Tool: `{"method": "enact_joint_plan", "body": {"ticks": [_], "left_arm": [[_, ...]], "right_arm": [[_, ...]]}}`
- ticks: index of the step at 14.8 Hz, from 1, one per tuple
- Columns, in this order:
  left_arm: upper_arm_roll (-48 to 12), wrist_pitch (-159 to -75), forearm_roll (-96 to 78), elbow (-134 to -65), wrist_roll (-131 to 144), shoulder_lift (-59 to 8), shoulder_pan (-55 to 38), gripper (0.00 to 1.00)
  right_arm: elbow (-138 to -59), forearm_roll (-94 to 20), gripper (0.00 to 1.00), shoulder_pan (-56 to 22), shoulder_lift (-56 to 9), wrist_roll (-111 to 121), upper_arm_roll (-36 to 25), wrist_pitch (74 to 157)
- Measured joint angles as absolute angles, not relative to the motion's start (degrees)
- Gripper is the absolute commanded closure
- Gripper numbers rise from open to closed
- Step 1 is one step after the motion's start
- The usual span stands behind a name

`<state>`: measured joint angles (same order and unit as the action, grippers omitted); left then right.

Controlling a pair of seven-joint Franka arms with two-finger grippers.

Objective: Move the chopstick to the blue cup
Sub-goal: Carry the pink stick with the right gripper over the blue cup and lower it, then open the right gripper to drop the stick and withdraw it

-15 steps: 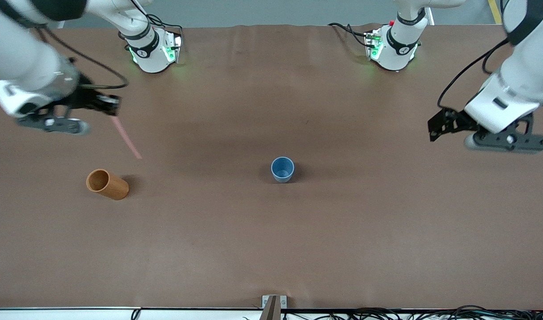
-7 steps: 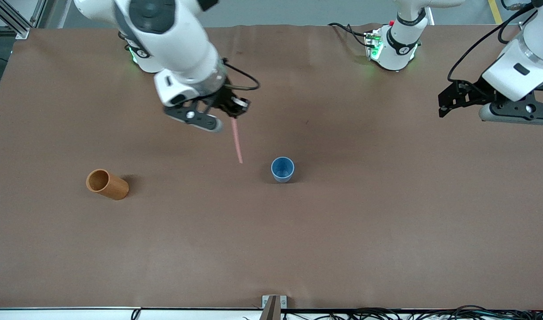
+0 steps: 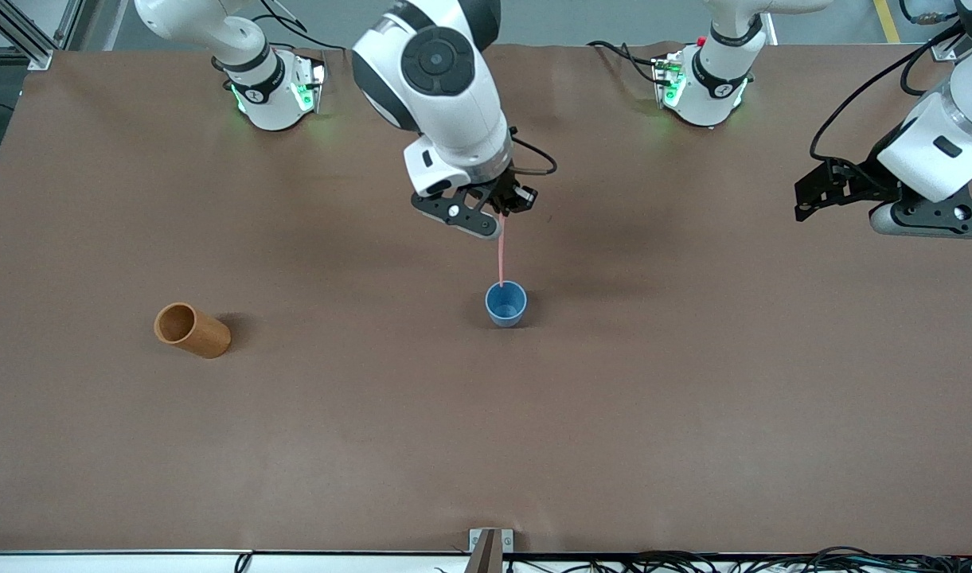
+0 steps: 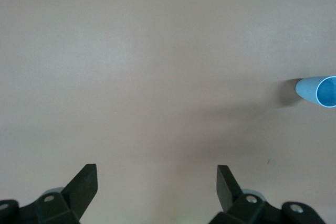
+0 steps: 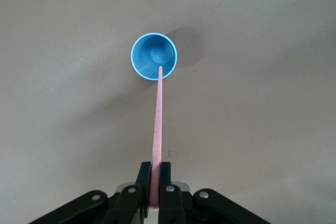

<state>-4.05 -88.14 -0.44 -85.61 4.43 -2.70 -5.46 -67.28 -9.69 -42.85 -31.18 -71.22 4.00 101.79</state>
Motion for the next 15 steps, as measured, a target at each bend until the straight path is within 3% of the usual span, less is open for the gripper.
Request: {"method": "enact_joint_plan", "body": {"ticks": [6, 9, 15], "left_arm": [[-4.05, -88.31, -0.51, -85.30, 4.43, -2.73, -5.46, 0.00], [-4.05, -88.38, -0.74, -85.08, 4.43, -2.78, -5.46, 0.00], [-4.05, -88.44, -0.75, -85.03, 4.43, -3.09, -5.46, 0.00]], "right_arm": [[-67.29, -8.98, 0.93, -43.82, -34.02, -71.23, 3.84, 106.12], [-67.63, -8.92, 0.85, -44.01, -35.84, -71.23, 3.82, 110.64], [-68.36, -8.92, 0.45, -43.98, -36.67, -71.11, 3.12, 112.48]]}}
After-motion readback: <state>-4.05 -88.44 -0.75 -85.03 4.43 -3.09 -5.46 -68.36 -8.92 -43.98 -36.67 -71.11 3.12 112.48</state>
